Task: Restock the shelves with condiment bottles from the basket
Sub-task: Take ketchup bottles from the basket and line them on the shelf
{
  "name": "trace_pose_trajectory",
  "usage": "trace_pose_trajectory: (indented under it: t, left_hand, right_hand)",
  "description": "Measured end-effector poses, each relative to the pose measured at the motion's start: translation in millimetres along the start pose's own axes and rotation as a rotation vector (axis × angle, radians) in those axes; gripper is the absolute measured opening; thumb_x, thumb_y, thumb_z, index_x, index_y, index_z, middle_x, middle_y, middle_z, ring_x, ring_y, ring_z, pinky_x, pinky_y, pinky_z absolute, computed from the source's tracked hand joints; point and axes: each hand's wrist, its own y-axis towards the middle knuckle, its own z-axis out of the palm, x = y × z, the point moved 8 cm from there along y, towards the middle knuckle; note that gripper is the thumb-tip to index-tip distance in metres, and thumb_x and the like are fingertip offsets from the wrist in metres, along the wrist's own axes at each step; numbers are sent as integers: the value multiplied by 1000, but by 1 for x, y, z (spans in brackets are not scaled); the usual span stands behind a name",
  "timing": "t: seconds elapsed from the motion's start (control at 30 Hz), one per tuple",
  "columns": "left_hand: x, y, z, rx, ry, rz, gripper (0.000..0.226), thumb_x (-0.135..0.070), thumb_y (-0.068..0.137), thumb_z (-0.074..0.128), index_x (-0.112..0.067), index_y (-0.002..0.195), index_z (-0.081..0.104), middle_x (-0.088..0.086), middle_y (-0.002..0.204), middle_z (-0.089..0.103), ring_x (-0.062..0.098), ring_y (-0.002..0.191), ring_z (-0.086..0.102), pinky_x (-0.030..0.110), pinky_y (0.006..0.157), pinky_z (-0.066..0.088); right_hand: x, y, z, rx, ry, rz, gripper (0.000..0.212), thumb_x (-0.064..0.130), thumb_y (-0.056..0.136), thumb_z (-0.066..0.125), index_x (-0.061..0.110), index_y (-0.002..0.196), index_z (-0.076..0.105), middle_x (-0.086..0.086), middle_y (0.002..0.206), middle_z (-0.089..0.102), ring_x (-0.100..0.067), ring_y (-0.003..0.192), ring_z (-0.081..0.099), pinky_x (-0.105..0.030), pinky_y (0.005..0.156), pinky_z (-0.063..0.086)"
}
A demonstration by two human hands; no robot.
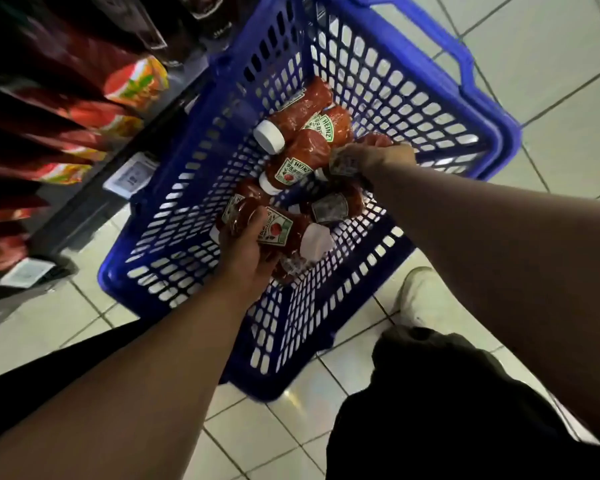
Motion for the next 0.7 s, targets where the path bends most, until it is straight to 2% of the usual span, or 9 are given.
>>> trace_pose_trajectory:
  t: [0.1, 0.17, 0.23, 0.33, 0.43, 0.5, 0.57, 0.63, 0.7]
  left_hand:
    - [-8, -68, 6, 194, -56, -40, 63, -38, 88, 68, -12, 143, 51, 15, 137, 63, 30, 124, 62, 47, 108, 47]
    - [-15, -119, 14, 293, -166, -67, 55, -36, 96, 60, -8, 142, 53, 18, 142, 58, 33, 130, 57, 51, 113, 40]
    - [-30, -182, 28, 383, -227, -53, 50, -39, 98, 56, -10, 139, 58, 16, 144, 57, 36, 133, 53, 56, 113, 38]
    - [-62, -287, 53, 477, -300, -28, 56, -41, 86, 62, -16, 136, 59, 9, 132, 61, 33, 119, 60, 53, 99, 49]
    - [-96, -400, 81, 568, -219, 29, 72, -44, 68, 77, -14, 131, 58, 9, 116, 63, 30, 102, 62, 50, 90, 53]
    - [-116, -473, 104, 625, -111, 99, 70, -40, 52, 92, -11, 111, 70, 9, 100, 68, 26, 85, 67, 42, 81, 57]
    - [-131, -537, 123, 675, -46, 169, 57, -35, 44, 96, -12, 92, 77, 7, 85, 71, 22, 71, 69, 33, 70, 58]
    - [-145, -589, 133, 712, -80, 238, 52, -31, 45, 93, -11, 90, 78, 8, 82, 73, 23, 68, 70, 31, 66, 59]
    - [-160, -633, 141, 778, -127, 303, 48, -30, 52, 88, -11, 95, 78, 8, 86, 74, 25, 71, 72, 34, 65, 59]
  right_hand:
    - [19, -61, -36, -93, 22, -130, 62, 23, 62, 97, 18, 110, 58, -3, 98, 68, -23, 84, 72, -37, 71, 64]
    - [39, -112, -51, -30, 14, -214, 49, 23, 62, 96, 21, 100, 64, -2, 96, 73, -25, 88, 74, -38, 75, 63]
    - [68, -181, -63, 141, 44, -301, 45, 21, 63, 95, 14, 99, 70, -8, 97, 77, -29, 87, 75, -40, 70, 62]
    - [116, -296, -93, 429, 52, -379, 53, 13, 74, 89, 4, 120, 64, -17, 113, 73, -34, 93, 75, -45, 72, 61]
    - [160, -399, -141, 596, 54, -402, 46, -6, 78, 77, 16, 115, 59, -12, 114, 70, -35, 103, 73, -53, 85, 60]
    - [191, -463, -171, 727, 76, -451, 49, -13, 78, 70, 19, 113, 58, -7, 107, 70, -31, 100, 72, -48, 83, 62]
    - [218, -523, -195, 856, 113, -492, 55, -18, 77, 61, 14, 120, 51, -15, 115, 63, -37, 106, 67, -46, 83, 62]
    - [238, -570, -211, 950, 210, -463, 58, -11, 74, 62, 13, 125, 49, -18, 118, 60, -42, 112, 62, -56, 92, 57]
    - [254, -610, -218, 998, 273, -411, 51, 16, 71, 85, 22, 117, 64, -8, 112, 70, -33, 106, 68, -54, 88, 59]
